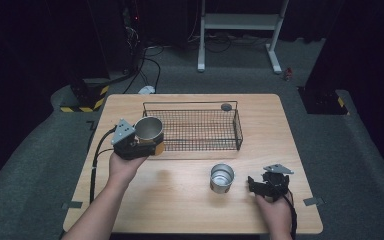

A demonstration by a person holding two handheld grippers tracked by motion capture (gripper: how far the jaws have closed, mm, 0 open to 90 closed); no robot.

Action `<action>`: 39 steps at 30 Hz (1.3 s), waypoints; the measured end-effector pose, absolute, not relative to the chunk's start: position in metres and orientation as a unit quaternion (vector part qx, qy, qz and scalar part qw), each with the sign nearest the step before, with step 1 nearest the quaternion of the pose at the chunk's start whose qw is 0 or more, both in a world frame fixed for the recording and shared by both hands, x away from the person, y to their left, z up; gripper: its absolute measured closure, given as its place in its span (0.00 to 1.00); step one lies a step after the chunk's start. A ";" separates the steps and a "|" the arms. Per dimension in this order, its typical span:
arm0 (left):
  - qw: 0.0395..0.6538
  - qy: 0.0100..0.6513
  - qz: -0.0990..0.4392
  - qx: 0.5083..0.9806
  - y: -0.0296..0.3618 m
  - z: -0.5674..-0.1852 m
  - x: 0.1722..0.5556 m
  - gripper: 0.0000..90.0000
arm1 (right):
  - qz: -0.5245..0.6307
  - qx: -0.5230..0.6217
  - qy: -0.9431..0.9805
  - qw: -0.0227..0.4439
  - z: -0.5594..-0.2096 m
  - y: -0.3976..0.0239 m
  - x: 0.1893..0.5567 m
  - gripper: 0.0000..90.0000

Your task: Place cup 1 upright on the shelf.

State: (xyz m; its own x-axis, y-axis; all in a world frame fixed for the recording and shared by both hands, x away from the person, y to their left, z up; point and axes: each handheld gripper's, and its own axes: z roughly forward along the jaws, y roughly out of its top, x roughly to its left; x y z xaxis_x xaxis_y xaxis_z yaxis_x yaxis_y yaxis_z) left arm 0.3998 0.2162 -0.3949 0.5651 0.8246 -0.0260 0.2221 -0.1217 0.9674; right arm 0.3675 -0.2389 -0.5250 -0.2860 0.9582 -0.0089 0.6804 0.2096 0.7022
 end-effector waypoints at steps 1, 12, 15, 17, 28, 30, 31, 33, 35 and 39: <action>0.546 0.376 0.276 0.696 0.216 -0.395 0.400 0.15 | 0.302 0.551 0.743 0.230 -0.525 -0.239 0.368 0.11; 0.546 0.384 0.277 0.691 0.216 -0.387 0.421 0.15 | 0.302 0.551 0.743 0.230 -0.525 -0.239 0.368 0.11; 0.550 0.390 0.276 0.685 0.216 -0.387 0.426 0.15 | 0.302 0.552 0.743 0.231 -0.525 -0.239 0.368 0.11; 0.554 0.393 0.275 0.681 0.216 -0.388 0.429 0.15 | 0.302 0.552 0.743 0.231 -0.525 -0.239 0.368 0.11; 0.546 0.394 0.278 0.685 0.209 -0.395 0.452 0.15 | 0.302 0.551 0.743 0.231 -0.525 -0.239 0.368 0.11; 0.543 0.395 0.277 0.687 0.206 -0.397 0.456 0.15 | 0.302 0.551 0.743 0.231 -0.525 -0.239 0.368 0.11; 0.543 0.395 0.277 0.687 0.206 -0.397 0.456 0.15 | 0.302 0.551 0.743 0.231 -0.525 -0.239 0.368 0.11; 0.547 0.402 0.272 0.682 0.203 -0.401 0.461 0.15 | 0.302 0.551 0.743 0.230 -0.525 -0.239 0.368 0.11; 0.546 0.406 0.272 0.680 0.202 -0.402 0.463 0.15 | 0.302 0.551 0.743 0.231 -0.525 -0.239 0.368 0.11; 0.541 0.412 0.269 0.682 0.197 -0.407 0.473 0.15 | 0.302 0.551 0.743 0.230 -0.525 -0.239 0.368 0.11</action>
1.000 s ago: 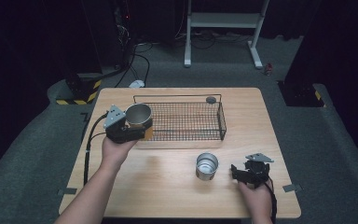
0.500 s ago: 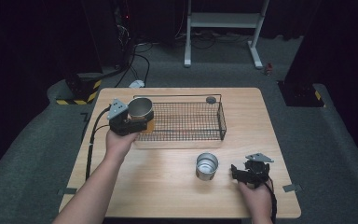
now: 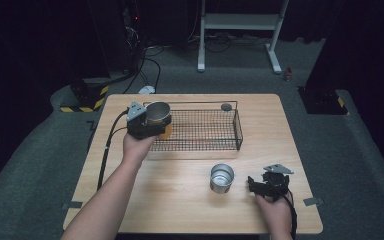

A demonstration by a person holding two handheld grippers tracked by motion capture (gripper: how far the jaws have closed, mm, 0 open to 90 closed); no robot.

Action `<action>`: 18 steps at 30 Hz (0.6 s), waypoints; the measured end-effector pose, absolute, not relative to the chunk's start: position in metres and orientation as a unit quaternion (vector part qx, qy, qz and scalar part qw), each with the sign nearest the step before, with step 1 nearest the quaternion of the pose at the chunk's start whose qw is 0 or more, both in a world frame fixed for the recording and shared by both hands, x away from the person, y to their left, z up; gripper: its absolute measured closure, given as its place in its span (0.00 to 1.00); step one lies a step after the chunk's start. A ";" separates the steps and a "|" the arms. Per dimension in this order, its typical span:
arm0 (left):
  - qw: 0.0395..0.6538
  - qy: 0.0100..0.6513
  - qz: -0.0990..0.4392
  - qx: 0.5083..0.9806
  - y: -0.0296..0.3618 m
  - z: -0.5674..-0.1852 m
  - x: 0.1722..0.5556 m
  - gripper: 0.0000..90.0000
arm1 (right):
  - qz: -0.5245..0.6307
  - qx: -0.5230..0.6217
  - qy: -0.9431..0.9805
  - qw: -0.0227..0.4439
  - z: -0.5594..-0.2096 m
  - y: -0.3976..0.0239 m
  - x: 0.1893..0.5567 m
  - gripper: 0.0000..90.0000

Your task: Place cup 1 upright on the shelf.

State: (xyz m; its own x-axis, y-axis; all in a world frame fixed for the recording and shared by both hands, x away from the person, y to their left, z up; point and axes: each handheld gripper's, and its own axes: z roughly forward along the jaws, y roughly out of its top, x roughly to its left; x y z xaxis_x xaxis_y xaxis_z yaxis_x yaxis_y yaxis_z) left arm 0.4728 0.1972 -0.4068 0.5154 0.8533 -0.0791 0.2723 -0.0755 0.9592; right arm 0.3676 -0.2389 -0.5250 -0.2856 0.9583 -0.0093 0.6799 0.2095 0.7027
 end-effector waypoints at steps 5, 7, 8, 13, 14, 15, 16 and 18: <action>0.535 0.415 0.265 0.686 0.188 -0.411 0.483 0.15 | 0.302 0.552 0.743 0.230 -0.525 -0.239 0.368 0.11; 0.528 0.417 0.264 0.691 0.185 -0.415 0.487 0.15 | 0.302 0.551 0.743 0.231 -0.525 -0.239 0.368 0.11; 0.525 0.421 0.262 0.692 0.184 -0.418 0.489 0.15 | 0.302 0.551 0.743 0.231 -0.525 -0.239 0.368 0.11; 0.506 0.432 0.247 0.704 0.181 -0.430 0.496 0.15 | 0.302 0.551 0.743 0.230 -0.525 -0.239 0.368 0.11; 0.506 0.432 0.247 0.704 0.181 -0.430 0.496 0.15 | 0.302 0.551 0.743 0.230 -0.525 -0.239 0.368 0.11; 0.501 0.437 0.247 0.705 0.180 -0.434 0.498 0.15 | 0.302 0.551 0.743 0.230 -0.525 -0.239 0.368 0.11; 0.501 0.437 0.247 0.705 0.180 -0.434 0.498 0.15 | 0.302 0.551 0.743 0.230 -0.525 -0.239 0.368 0.11; 0.503 0.438 0.246 0.704 0.179 -0.437 0.501 0.15 | 0.302 0.551 0.743 0.230 -0.525 -0.239 0.368 0.11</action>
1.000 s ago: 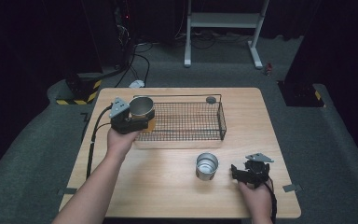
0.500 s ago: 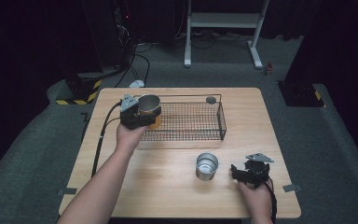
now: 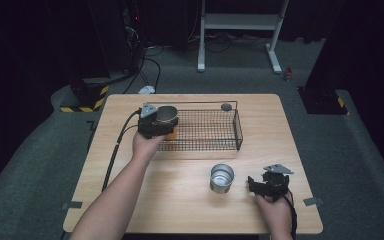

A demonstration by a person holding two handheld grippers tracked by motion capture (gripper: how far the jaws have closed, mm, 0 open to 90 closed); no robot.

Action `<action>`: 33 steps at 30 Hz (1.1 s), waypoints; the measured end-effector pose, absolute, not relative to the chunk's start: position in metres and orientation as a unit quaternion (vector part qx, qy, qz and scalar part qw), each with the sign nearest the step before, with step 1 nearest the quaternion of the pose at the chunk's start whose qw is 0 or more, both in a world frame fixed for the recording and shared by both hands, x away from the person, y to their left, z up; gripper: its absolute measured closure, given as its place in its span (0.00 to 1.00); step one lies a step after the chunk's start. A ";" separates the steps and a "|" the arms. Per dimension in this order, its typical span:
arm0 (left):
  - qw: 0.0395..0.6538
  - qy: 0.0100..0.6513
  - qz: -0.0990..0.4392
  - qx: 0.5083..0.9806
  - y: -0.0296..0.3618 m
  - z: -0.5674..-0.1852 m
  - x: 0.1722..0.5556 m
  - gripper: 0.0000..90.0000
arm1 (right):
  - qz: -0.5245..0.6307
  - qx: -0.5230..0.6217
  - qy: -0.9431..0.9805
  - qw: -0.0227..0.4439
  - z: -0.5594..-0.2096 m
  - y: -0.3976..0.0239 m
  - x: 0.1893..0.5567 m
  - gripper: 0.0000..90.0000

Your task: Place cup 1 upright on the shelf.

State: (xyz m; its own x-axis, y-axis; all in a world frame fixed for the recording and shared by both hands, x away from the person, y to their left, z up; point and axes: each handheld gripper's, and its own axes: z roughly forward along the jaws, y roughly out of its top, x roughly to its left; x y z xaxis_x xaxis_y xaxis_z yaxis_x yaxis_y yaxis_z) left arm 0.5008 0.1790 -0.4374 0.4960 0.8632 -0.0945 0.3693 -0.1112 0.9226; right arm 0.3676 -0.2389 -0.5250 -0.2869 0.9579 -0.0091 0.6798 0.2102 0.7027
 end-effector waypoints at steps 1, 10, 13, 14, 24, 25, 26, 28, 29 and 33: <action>0.497 0.444 0.241 0.705 0.178 -0.441 0.503 0.15 | 0.302 0.551 0.743 0.230 -0.525 -0.239 0.368 0.11; 0.478 0.458 0.237 0.711 0.177 -0.450 0.507 0.15 | 0.302 0.551 0.743 0.230 -0.525 -0.239 0.368 0.11; 0.464 0.457 0.251 0.716 0.176 -0.453 0.508 0.15 | 0.302 0.551 0.743 0.230 -0.525 -0.239 0.368 0.11; 0.461 0.458 0.251 0.718 0.176 -0.453 0.508 0.15 | 0.302 0.551 0.743 0.230 -0.525 -0.239 0.368 0.11; 0.443 0.458 0.252 0.728 0.175 -0.459 0.510 0.15 | 0.302 0.551 0.743 0.230 -0.525 -0.239 0.368 0.11; 0.438 0.459 0.251 0.731 0.175 -0.461 0.511 0.15 | 0.302 0.551 0.743 0.230 -0.525 -0.239 0.368 0.11; 0.434 0.458 0.252 0.734 0.174 -0.461 0.511 0.15 | 0.302 0.551 0.743 0.230 -0.525 -0.239 0.368 0.11; 0.431 0.457 0.252 0.736 0.174 -0.462 0.511 0.15 | 0.302 0.551 0.743 0.230 -0.525 -0.239 0.368 0.11; 0.427 0.459 0.249 0.738 0.173 -0.464 0.511 0.15 | 0.302 0.551 0.743 0.230 -0.525 -0.239 0.368 0.11; 0.421 0.459 0.252 0.741 0.172 -0.467 0.512 0.15 | 0.303 0.550 0.744 0.230 -0.525 -0.239 0.368 0.11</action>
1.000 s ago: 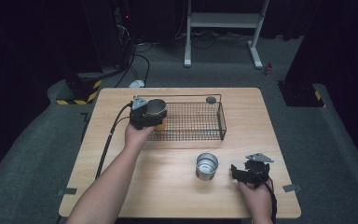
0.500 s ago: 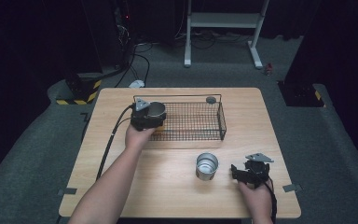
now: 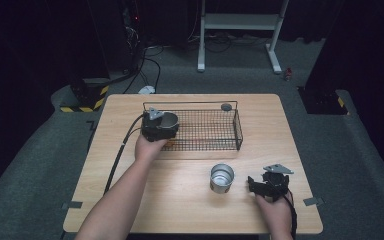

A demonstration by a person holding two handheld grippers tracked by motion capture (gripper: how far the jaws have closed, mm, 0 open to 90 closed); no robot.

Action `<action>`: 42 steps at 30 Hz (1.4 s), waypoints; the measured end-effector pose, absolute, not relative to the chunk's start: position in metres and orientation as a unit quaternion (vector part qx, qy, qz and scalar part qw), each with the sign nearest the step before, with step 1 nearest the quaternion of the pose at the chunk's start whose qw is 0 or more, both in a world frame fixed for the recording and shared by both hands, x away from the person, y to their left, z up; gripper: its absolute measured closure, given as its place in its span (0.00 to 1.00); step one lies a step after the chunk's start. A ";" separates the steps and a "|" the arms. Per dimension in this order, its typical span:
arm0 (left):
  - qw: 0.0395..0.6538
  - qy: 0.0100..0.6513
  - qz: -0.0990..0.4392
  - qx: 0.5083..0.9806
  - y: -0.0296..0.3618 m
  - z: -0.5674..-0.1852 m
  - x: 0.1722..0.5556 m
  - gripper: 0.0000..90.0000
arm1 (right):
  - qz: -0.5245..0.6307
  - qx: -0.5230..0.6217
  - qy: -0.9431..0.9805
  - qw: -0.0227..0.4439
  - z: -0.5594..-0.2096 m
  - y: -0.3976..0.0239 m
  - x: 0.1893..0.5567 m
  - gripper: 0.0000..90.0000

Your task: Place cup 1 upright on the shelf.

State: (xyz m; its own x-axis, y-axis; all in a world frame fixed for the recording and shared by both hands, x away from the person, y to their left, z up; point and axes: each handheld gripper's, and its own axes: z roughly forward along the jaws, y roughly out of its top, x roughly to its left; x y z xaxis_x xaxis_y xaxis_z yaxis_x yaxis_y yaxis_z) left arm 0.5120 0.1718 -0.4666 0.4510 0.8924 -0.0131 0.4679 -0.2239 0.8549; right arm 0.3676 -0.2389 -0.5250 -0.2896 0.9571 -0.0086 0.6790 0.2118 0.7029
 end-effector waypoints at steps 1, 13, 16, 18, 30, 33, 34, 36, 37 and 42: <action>0.420 0.461 0.248 0.741 0.171 -0.467 0.512 0.15 | 0.303 0.549 0.744 0.230 -0.525 -0.239 0.368 0.11; 0.420 0.460 0.245 0.743 0.170 -0.471 0.509 0.15 | 0.303 0.549 0.744 0.230 -0.525 -0.239 0.368 0.11; 0.418 0.459 0.250 0.743 0.172 -0.472 0.508 0.15 | 0.303 0.549 0.744 0.230 -0.525 -0.239 0.368 0.11; 0.418 0.461 0.252 0.741 0.172 -0.473 0.508 0.15 | 0.303 0.549 0.744 0.230 -0.525 -0.239 0.368 0.11; 0.391 0.470 0.254 0.749 0.175 -0.469 0.508 0.09 | 0.303 0.549 0.744 0.230 -0.525 -0.239 0.368 0.12; 0.386 0.468 0.250 0.755 0.175 -0.467 0.508 0.04 | 0.303 0.549 0.744 0.230 -0.525 -0.239 0.368 0.11; 0.386 0.468 0.250 0.755 0.175 -0.467 0.508 0.00 | 0.303 0.549 0.744 0.230 -0.525 -0.239 0.368 0.11; 0.380 0.478 0.243 0.754 0.177 -0.465 0.509 0.00 | 0.303 0.549 0.744 0.230 -0.525 -0.239 0.368 0.11; 0.378 0.480 0.243 0.753 0.178 -0.465 0.509 0.00 | 0.303 0.549 0.744 0.230 -0.525 -0.239 0.368 0.11; 0.377 0.478 0.242 0.755 0.181 -0.462 0.509 0.00 | 0.303 0.548 0.745 0.230 -0.525 -0.239 0.368 0.11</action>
State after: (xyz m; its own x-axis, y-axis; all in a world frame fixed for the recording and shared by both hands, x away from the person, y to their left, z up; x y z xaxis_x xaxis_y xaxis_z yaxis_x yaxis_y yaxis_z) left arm 0.5088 0.1809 -0.4622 0.4257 0.9049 0.0044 0.5398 -0.2579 0.8013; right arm 0.3678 -0.2390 -0.5250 -0.2935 0.9559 -0.0100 0.6775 0.2153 0.7033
